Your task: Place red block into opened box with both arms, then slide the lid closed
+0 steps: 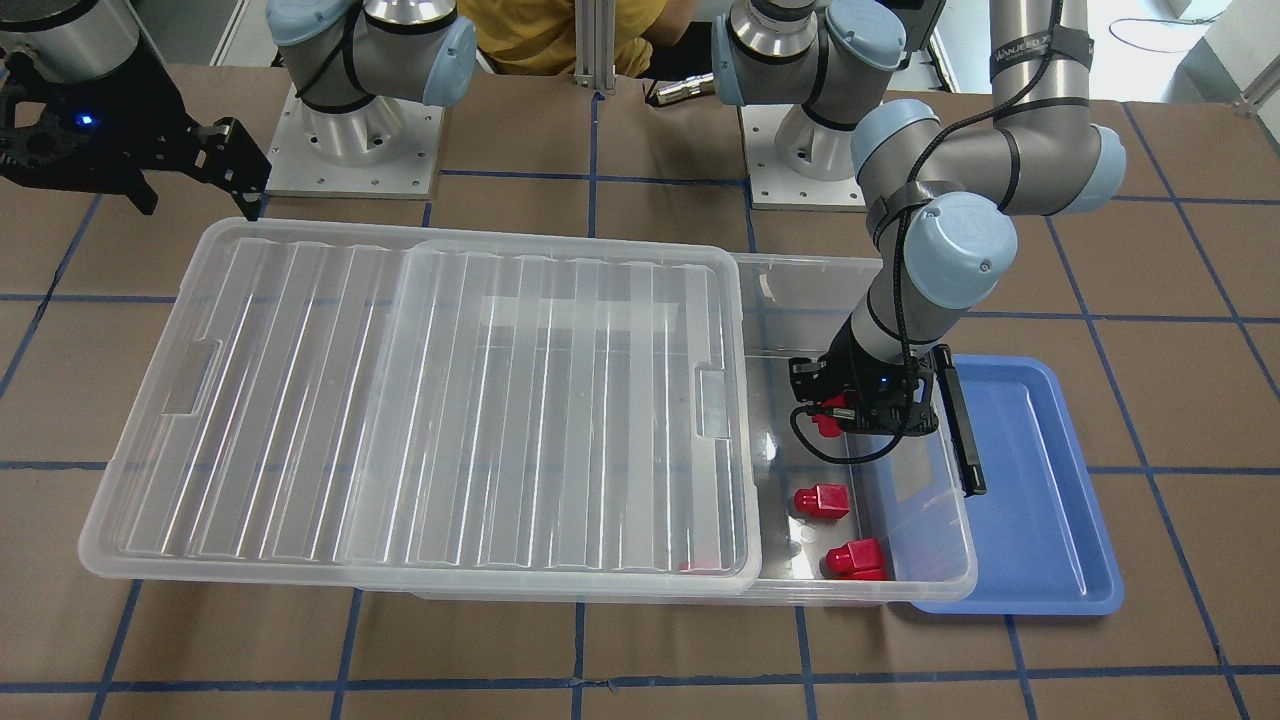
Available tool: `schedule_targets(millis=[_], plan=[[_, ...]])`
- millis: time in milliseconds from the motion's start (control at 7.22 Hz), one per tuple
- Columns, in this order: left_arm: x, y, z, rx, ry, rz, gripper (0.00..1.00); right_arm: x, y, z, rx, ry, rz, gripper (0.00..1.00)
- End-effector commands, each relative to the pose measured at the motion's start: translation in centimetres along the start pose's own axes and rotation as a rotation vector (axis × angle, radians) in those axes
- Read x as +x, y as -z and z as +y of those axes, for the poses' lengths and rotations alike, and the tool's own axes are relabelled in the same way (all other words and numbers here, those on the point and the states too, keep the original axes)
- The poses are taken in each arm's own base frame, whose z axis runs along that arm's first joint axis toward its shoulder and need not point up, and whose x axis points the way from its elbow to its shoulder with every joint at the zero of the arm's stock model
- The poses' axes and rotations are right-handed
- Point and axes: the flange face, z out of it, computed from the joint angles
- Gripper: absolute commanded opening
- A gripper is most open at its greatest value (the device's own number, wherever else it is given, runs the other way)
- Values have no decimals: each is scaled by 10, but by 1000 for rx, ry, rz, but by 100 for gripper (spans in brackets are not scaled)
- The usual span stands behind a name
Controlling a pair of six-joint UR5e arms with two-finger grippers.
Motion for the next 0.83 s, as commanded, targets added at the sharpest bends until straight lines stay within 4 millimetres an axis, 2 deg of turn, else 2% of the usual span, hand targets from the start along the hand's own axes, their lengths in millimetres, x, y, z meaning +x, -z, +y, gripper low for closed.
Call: schedule_targets(millis=[0,139,693], plan=[[11,-10,2,-22,-11,1,6,0,0,0,0,-1,0,100],[7,-14,0,-25,-21,1,6,0,0,0,0,-1,0,100],[7,-50,-14,-43,-10,26,6,0,-1,0,-3,-1,-1,100]])
